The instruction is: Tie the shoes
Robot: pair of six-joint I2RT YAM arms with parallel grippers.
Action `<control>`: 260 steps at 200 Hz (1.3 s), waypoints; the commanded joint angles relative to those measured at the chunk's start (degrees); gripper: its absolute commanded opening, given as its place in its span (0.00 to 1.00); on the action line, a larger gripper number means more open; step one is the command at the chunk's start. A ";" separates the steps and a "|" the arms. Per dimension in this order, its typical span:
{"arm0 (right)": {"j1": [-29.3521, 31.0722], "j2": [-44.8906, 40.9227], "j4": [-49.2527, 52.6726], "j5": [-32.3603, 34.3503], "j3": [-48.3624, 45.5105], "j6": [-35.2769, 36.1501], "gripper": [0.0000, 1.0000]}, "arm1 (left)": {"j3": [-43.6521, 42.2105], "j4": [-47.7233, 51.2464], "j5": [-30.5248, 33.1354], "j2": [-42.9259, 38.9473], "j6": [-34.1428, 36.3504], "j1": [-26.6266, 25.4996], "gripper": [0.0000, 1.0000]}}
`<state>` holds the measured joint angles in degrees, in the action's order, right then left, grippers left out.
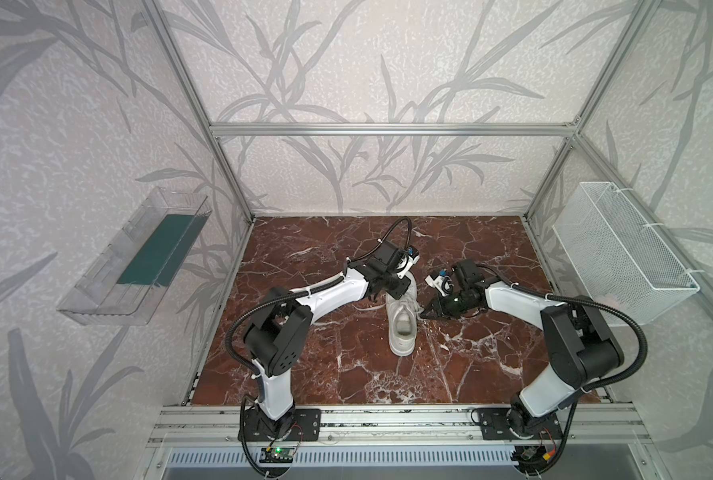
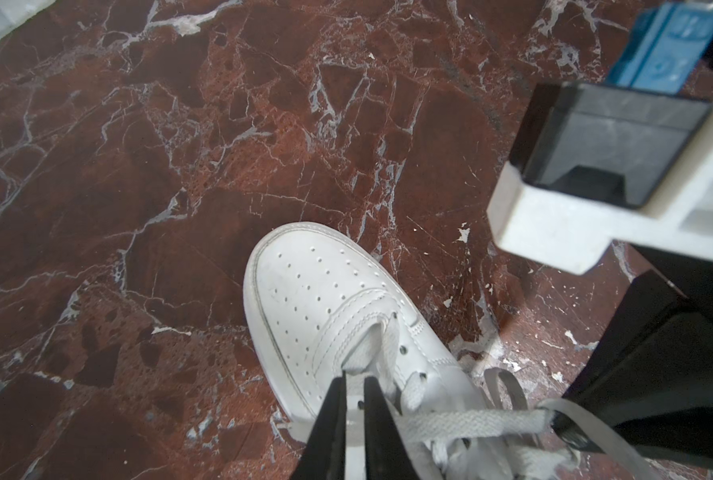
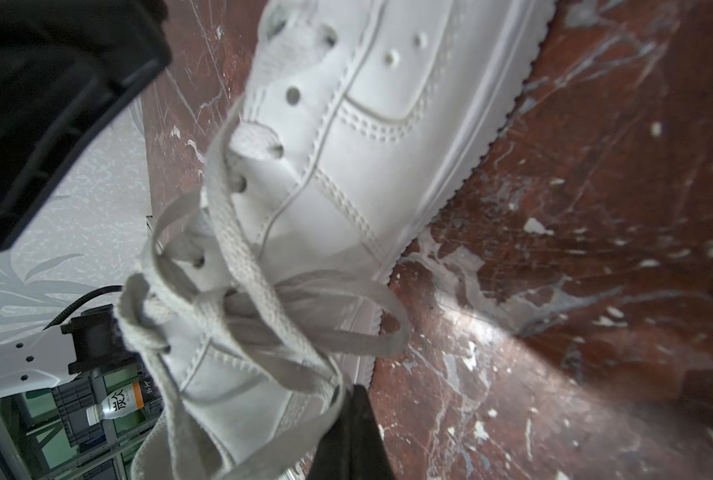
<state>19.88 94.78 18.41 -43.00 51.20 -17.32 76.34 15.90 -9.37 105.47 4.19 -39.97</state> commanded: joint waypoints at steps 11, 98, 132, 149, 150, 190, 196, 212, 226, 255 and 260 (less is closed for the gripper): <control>0.07 -3.67 -2.31 -0.21 0.96 -0.09 0.00 | 0.47 1.80 -1.66 -2.86 -0.67 0.33 0.16; 0.33 -3.33 -0.07 -1.97 8.56 2.68 0.00 | -3.65 -3.90 -7.09 -9.21 -7.61 3.88 0.21; 0.51 -1.08 3.71 -2.89 13.22 4.43 0.00 | -7.86 -7.75 -9.17 -13.16 -9.46 5.78 0.26; 1.07 -0.48 5.86 -3.11 14.76 6.44 0.00 | -9.49 -10.33 -11.62 -14.15 -10.98 7.61 0.29; 1.10 -0.44 5.94 -3.08 14.78 6.56 0.00 | -9.43 -10.35 -11.72 -14.06 -11.01 7.75 0.29; 3.03 1.61 6.72 -2.78 18.66 8.20 0.00 | -6.42 -7.40 -19.29 -12.50 -11.41 11.79 0.30; 3.42 2.26 7.57 -2.93 19.90 8.74 0.00 | -7.26 -8.57 -19.61 -12.94 -12.05 12.29 0.30; 4.90 4.41 9.23 -3.28 22.59 9.68 0.00 | -9.96 -11.33 -18.92 -14.77 -13.55 13.59 0.31; 5.98 5.76 9.04 -4.35 23.75 9.46 0.00 | -12.18 -12.73 -18.58 -16.30 -14.27 14.35 0.31; 6.88 6.95 8.54 -5.20 23.42 8.10 0.00 | -14.44 -13.00 -20.52 -17.62 -14.79 15.01 0.33; 7.00 6.97 8.47 -5.21 22.94 8.14 0.00 | -14.46 -12.97 -21.39 -17.46 -14.82 15.03 0.33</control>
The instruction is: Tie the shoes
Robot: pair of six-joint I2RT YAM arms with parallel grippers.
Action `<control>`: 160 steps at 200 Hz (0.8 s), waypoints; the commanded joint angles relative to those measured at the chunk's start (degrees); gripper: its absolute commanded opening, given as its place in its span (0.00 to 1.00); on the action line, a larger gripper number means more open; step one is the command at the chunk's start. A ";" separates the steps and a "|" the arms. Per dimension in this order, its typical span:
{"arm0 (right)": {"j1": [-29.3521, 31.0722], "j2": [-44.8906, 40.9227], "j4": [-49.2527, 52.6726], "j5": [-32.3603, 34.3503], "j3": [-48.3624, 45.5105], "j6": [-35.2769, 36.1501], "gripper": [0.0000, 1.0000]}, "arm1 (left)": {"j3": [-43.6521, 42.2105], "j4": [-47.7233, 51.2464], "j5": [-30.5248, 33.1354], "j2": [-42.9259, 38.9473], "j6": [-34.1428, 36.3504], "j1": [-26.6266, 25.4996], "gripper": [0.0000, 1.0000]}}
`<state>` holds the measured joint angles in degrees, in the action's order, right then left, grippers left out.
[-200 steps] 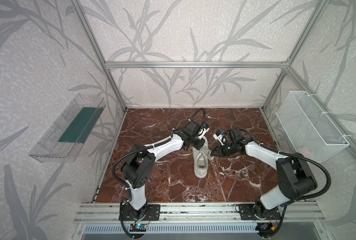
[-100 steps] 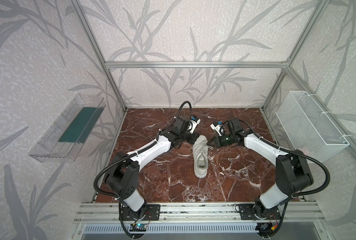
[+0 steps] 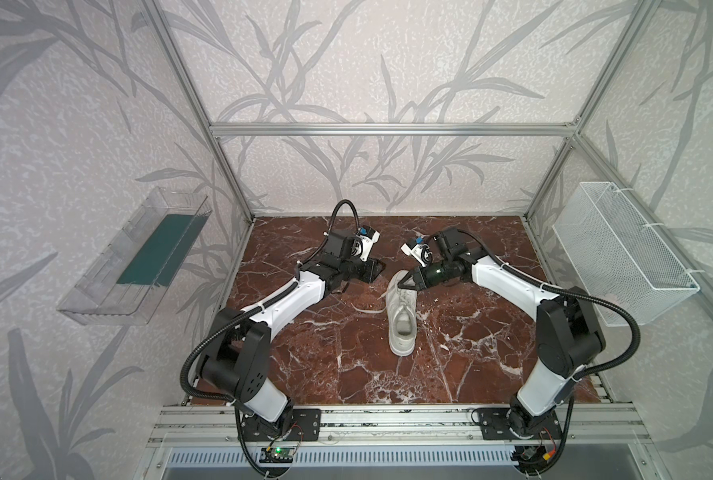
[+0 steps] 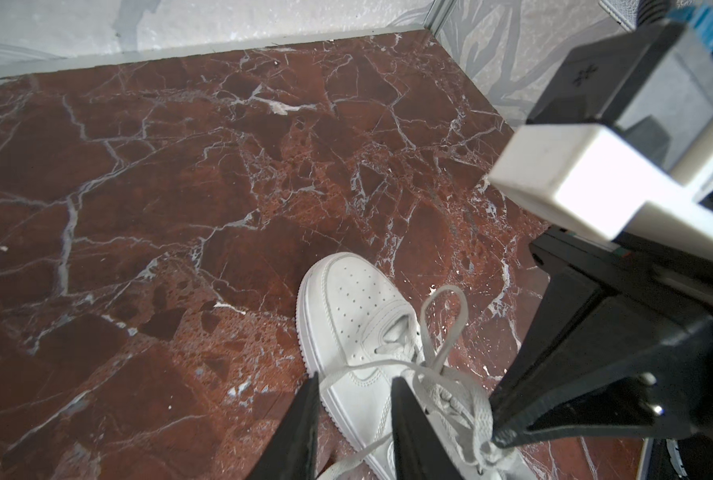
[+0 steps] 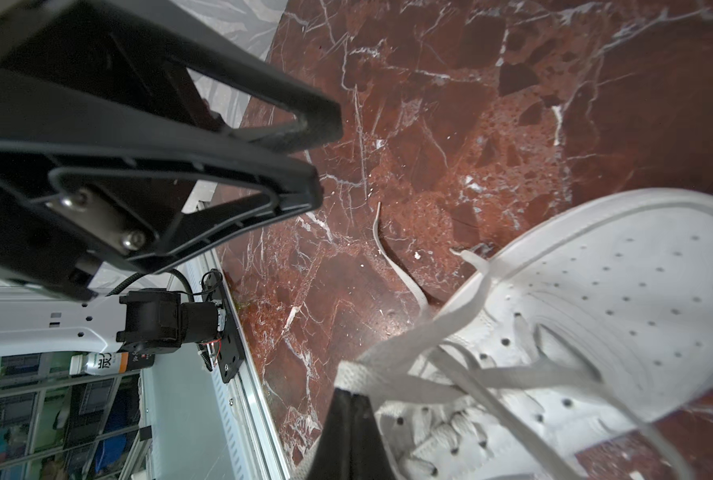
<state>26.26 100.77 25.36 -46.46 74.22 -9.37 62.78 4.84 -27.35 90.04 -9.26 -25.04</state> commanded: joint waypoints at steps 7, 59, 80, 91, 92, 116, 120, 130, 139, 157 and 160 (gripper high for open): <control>0.73 1.00 1.45 -1.66 -0.85 0.32 0.00 | -0.76 -1.97 -4.38 -1.66 -1.56 0.23 0.34; 1.60 -0.35 1.09 -0.14 -5.34 1.48 0.00 | 2.14 -0.77 -7.89 2.21 -4.34 1.19 0.35; 1.47 -2.46 0.48 1.03 -7.34 1.20 0.00 | 2.78 0.07 -8.65 3.42 -5.29 1.17 0.36; 1.51 -2.64 0.51 1.24 -8.23 1.21 0.00 | 2.46 -0.36 -8.75 3.90 -6.46 1.16 0.36; 1.51 -2.66 0.49 1.26 -8.26 1.20 0.00 | 2.40 -0.45 -8.76 3.95 -6.56 1.15 0.37; 1.51 -2.64 0.95 1.58 -9.43 1.43 0.00 | 0.55 -2.95 -8.53 3.89 -8.59 1.13 0.37; 1.51 -2.68 0.93 1.55 -9.69 1.39 0.00 | 0.17 -3.37 -8.37 3.91 -9.01 1.09 0.37; 1.51 -2.62 0.99 1.95 -10.34 1.39 0.00 | -0.41 -4.10 -8.14 3.99 -10.15 1.12 0.38; 1.47 -2.62 0.91 2.53 -11.05 1.42 0.00 | -0.84 -4.54 -7.65 4.07 -11.11 0.89 0.38; 1.51 -4.50 0.91 3.48 -11.81 1.56 0.00 | -1.73 -5.63 -6.60 4.35 -11.75 0.07 0.39; 1.51 -4.59 0.98 3.48 -11.93 1.61 0.00 | -1.82 -5.69 -6.34 4.39 -11.75 -0.14 0.40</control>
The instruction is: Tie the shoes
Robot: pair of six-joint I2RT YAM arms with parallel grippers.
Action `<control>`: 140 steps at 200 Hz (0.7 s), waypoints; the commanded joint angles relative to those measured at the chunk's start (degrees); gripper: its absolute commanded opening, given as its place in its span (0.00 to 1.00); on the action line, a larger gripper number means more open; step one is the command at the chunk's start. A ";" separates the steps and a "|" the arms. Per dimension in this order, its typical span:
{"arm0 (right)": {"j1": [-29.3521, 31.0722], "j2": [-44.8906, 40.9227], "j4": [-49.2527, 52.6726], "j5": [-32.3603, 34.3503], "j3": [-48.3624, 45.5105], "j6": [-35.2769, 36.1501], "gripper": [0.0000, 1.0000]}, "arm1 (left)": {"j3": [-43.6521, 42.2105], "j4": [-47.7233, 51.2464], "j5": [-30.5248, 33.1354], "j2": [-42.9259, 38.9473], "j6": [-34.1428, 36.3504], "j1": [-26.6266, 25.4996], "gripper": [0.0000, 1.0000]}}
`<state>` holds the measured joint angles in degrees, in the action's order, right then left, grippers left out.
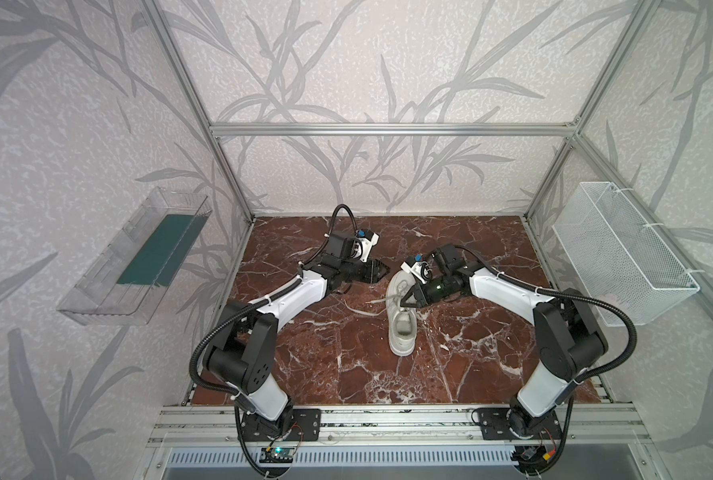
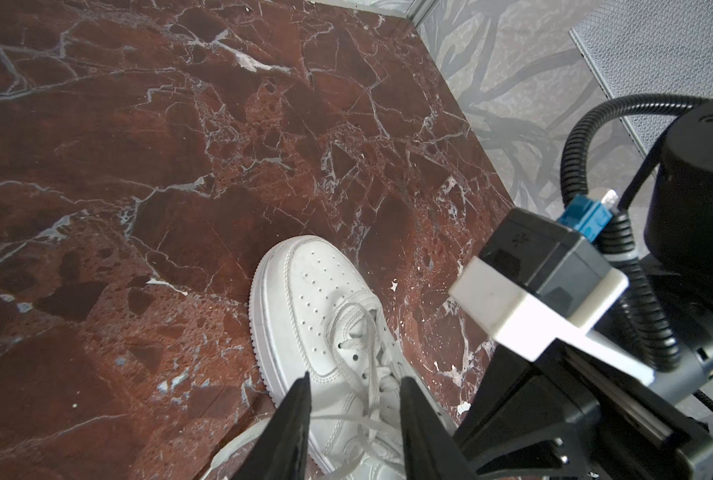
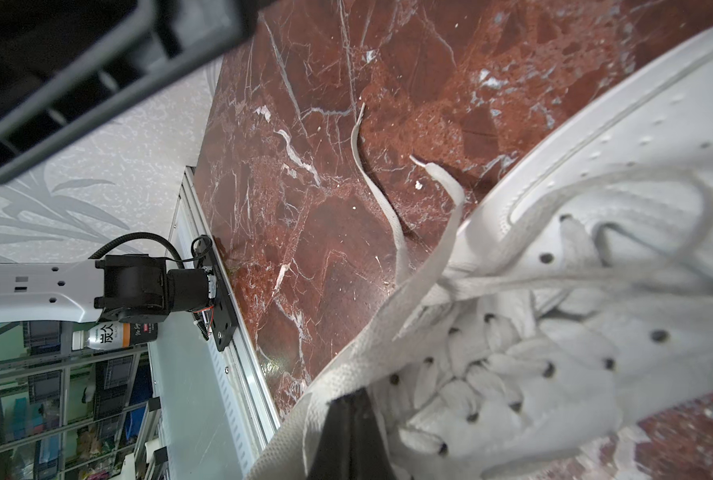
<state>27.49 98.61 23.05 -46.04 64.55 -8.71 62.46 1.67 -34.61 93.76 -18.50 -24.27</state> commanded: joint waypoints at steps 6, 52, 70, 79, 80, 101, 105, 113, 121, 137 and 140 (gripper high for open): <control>0.26 -2.53 3.32 3.19 -2.40 1.06 0.00 | -1.69 -2.88 1.37 0.80 -2.61 -1.33 0.40; 0.29 -3.87 1.86 5.75 -4.84 0.57 0.00 | -2.42 -4.67 2.53 2.69 -3.81 -3.41 0.42; 0.29 -5.63 -1.49 6.36 -7.55 0.22 0.00 | -2.25 -5.17 3.40 3.17 -3.68 -4.15 0.42; 0.29 -5.88 -1.95 6.34 -8.03 0.61 0.00 | -2.24 -5.41 3.58 3.55 -3.72 -4.31 0.42; 0.29 -5.88 -1.95 6.33 -8.04 0.66 0.00 | -2.25 -5.48 3.63 3.63 -3.77 -4.30 0.42; 0.29 -5.88 -1.82 6.25 -8.33 1.50 0.00 | -2.25 -7.54 3.54 4.97 -4.78 -4.81 0.43; 0.29 -5.95 -2.14 6.15 -8.45 1.58 0.00 | -2.25 -7.78 3.63 5.28 -4.95 -4.97 0.44; 0.29 -6.08 -2.76 6.22 -8.96 1.54 0.00 | -2.10 -8.35 3.58 5.93 -5.05 -5.29 0.44; 0.26 -6.17 -3.24 6.31 -9.41 1.53 0.00 | -1.86 -8.59 3.87 6.52 -5.12 -5.52 0.45; 0.28 -5.99 -3.30 6.64 -9.61 1.60 0.00 | -1.35 -8.76 4.33 7.49 -4.88 -5.78 0.46; 0.29 -5.97 -3.29 6.71 -9.62 1.67 0.00 | -1.18 -8.47 4.50 7.58 -4.81 -5.86 0.46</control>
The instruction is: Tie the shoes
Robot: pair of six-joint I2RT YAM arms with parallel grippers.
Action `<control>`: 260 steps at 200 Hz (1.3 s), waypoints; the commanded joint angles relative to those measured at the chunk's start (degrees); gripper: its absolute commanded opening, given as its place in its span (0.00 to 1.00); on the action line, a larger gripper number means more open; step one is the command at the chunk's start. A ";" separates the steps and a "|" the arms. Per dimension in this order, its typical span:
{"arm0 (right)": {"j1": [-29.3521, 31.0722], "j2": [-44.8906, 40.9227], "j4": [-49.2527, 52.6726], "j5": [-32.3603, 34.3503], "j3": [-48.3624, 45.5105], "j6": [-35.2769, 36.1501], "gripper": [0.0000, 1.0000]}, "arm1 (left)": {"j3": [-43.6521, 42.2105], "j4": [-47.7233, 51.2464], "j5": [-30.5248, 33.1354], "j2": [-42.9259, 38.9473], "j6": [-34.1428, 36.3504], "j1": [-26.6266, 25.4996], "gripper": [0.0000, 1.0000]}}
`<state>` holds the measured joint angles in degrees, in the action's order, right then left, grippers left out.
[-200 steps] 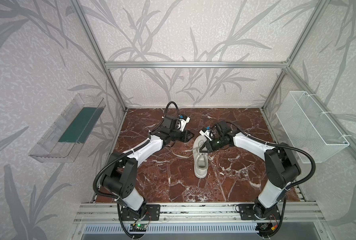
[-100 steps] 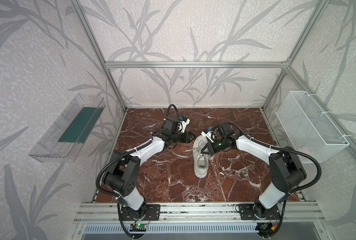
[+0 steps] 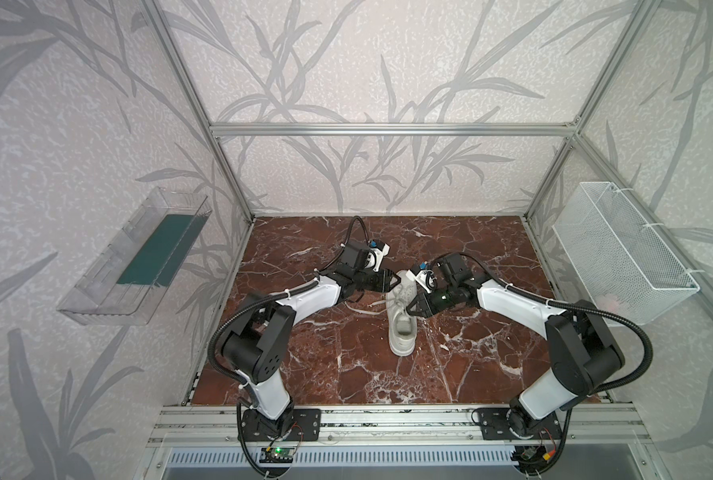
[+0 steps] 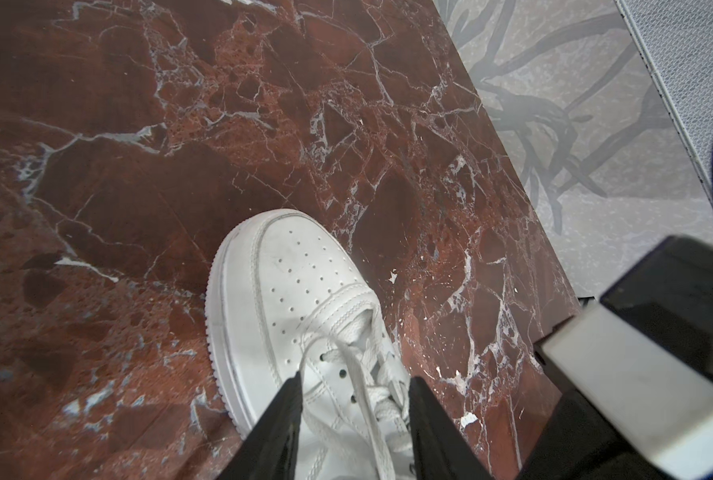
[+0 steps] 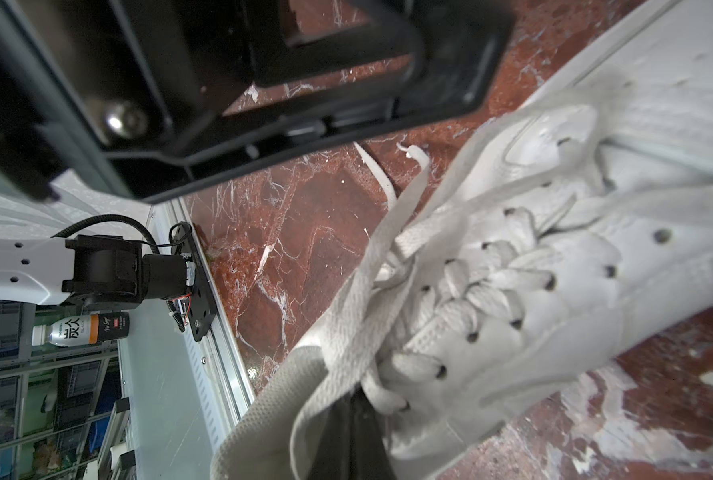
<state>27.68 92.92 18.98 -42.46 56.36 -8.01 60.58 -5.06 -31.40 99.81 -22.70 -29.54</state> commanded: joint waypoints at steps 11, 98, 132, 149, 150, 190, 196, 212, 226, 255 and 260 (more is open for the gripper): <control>0.09 -0.33 0.79 3.38 -1.56 0.68 0.00 | 1.43 -0.18 1.97 2.05 0.29 -0.72 0.47; 0.09 -0.11 1.03 3.33 -0.48 0.54 0.00 | 1.03 6.77 4.05 -0.63 1.42 -0.60 0.62; 0.05 0.13 1.50 3.35 -0.02 0.98 0.00 | 0.49 4.13 0.36 0.54 -1.80 -0.79 0.62; 0.09 0.06 1.47 3.35 -0.07 1.03 0.00 | 0.65 2.57 -1.36 1.55 -3.26 -0.94 0.62; 0.09 0.06 1.44 3.35 -0.05 1.05 0.00 | 0.75 2.58 -1.46 1.58 -3.24 -0.99 0.62; 0.08 -0.20 1.57 3.16 -0.14 1.22 0.00 | 2.42 4.04 -1.17 2.89 -2.11 -1.75 0.62; 0.09 -0.24 1.66 3.23 -0.20 1.16 0.00 | 2.72 4.47 -1.21 2.99 -1.85 -1.95 0.62; 0.09 -0.20 1.58 3.08 -0.20 1.08 0.00 | 3.14 5.26 -0.74 3.19 -1.23 -2.27 0.60; 0.05 -0.11 1.50 3.01 -0.20 0.99 0.00 | 3.10 5.37 -0.47 3.09 -0.90 -2.55 0.57; 0.09 -0.04 1.58 2.91 -0.08 1.04 0.00 | 3.29 5.87 -0.40 3.17 -0.72 -2.75 0.50; 0.09 -0.02 1.58 2.91 -0.04 0.99 0.00 | 3.32 6.01 -0.41 3.16 -0.73 -2.73 0.49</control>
<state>27.92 92.92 18.81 -42.33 55.70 -7.55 61.89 -0.27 -31.66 102.52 -24.01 -31.94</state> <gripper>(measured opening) 0.046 0.510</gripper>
